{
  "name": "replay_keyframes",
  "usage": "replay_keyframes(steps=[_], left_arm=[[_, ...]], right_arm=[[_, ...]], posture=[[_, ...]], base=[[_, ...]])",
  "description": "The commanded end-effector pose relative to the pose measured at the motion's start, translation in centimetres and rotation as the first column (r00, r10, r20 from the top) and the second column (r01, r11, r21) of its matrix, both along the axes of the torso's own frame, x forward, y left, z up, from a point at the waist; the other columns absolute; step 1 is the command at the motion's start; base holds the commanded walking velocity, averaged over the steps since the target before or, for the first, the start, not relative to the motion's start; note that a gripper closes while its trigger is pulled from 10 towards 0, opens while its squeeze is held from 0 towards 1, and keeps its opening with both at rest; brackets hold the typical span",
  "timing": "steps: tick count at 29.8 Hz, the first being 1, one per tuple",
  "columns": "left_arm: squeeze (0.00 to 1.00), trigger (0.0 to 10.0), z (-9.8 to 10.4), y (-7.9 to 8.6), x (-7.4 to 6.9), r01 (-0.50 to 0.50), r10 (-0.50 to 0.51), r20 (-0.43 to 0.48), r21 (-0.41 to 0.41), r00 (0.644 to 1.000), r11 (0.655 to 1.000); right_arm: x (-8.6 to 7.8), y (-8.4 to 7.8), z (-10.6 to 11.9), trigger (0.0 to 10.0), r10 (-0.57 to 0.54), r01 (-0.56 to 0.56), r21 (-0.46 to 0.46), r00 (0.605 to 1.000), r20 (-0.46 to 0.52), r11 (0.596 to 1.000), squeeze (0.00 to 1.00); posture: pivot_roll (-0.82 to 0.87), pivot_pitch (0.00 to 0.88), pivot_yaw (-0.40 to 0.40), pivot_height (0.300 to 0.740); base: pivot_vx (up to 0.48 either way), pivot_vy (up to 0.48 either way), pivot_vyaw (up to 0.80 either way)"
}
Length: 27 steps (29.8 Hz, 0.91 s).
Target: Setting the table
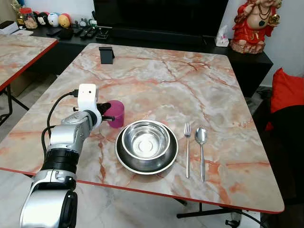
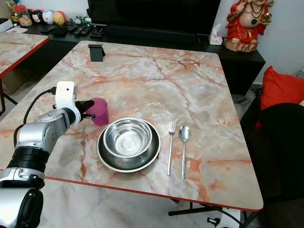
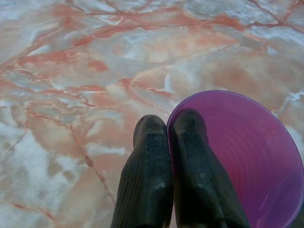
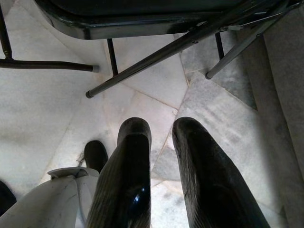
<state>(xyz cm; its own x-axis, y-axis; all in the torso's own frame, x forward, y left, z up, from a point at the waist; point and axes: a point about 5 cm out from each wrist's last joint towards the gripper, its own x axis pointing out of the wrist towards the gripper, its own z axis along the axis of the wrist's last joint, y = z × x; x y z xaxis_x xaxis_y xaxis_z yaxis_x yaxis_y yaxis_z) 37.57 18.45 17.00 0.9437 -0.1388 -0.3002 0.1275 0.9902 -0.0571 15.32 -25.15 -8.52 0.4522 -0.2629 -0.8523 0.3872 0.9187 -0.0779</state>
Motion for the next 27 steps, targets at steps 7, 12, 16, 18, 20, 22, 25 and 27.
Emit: replay_keyframes(steps=[7,12,16,18,20,22,25,27], left_arm=[[0.0,10.0,0.25,-0.25,-0.02,0.013,-0.013,-0.003,0.027,1.0,1.0],[0.0,10.0,0.24,-0.14,-0.01,0.0,0.0,-0.002,0.026,1.0,1.0],[0.03,10.0,0.23,-0.12,0.01,-0.004,0.004,-0.003,0.026,1.0,1.0],[0.02,10.0,0.21,-0.12,0.02,-0.005,0.005,-0.004,0.026,1.0,1.0],[0.05,10.0,0.2,-0.12,0.03,-0.006,0.006,-0.005,0.023,1.0,1.0],[0.05,10.0,0.18,-0.15,0.02,-0.004,0.004,-0.005,0.022,1.0,1.0],[0.05,10.0,0.13,-0.19,0.02,-0.004,0.004,-0.008,0.017,1.0,1.0],[0.06,10.0,0.1,-0.2,0.02,-0.006,0.006,-0.009,0.018,1.0,1.0]], right_arm=[[0.06,-0.34,0.12,10.0,-0.002,0.002,-0.011,1.0,-0.003,1.0,0.0],[0.07,-0.34,0.13,10.0,-0.001,0.001,-0.013,1.0,-0.003,1.0,0.0],[0.08,-0.34,0.13,10.0,-0.001,0.001,-0.013,1.0,-0.003,1.0,0.0],[0.08,-0.34,0.13,10.0,-0.001,0.001,-0.012,1.0,-0.003,1.0,0.0],[0.09,-0.34,0.13,10.0,0.0,0.0,-0.012,1.0,-0.003,1.0,0.0],[0.08,-0.34,0.13,10.0,0.0,0.0,-0.013,1.0,-0.003,1.0,0.0],[0.07,-0.35,0.13,10.0,0.001,-0.001,-0.013,1.0,-0.003,1.0,0.0],[0.06,-0.36,0.13,10.0,0.001,-0.001,-0.013,1.0,-0.003,1.0,0.0]], posture=[[-0.01,0.0,-0.06,0.74],[-0.01,0.0,-0.06,0.74],[-0.01,0.0,-0.061,0.74],[-0.01,0.0,-0.061,0.74],[-0.01,0.0,-0.06,0.74],[-0.01,0.0,-0.061,0.74],[-0.01,0.0,-0.061,0.74],[-0.01,0.0,-0.062,0.74]], base=[[0.0,0.0,0.0],[0.0,0.0,0.0],[0.0,0.0,0.0],[0.0,0.0,0.0],[0.0,0.0,0.0],[0.0,0.0,0.0],[0.0,0.0,0.0],[0.0,0.0,0.0]])
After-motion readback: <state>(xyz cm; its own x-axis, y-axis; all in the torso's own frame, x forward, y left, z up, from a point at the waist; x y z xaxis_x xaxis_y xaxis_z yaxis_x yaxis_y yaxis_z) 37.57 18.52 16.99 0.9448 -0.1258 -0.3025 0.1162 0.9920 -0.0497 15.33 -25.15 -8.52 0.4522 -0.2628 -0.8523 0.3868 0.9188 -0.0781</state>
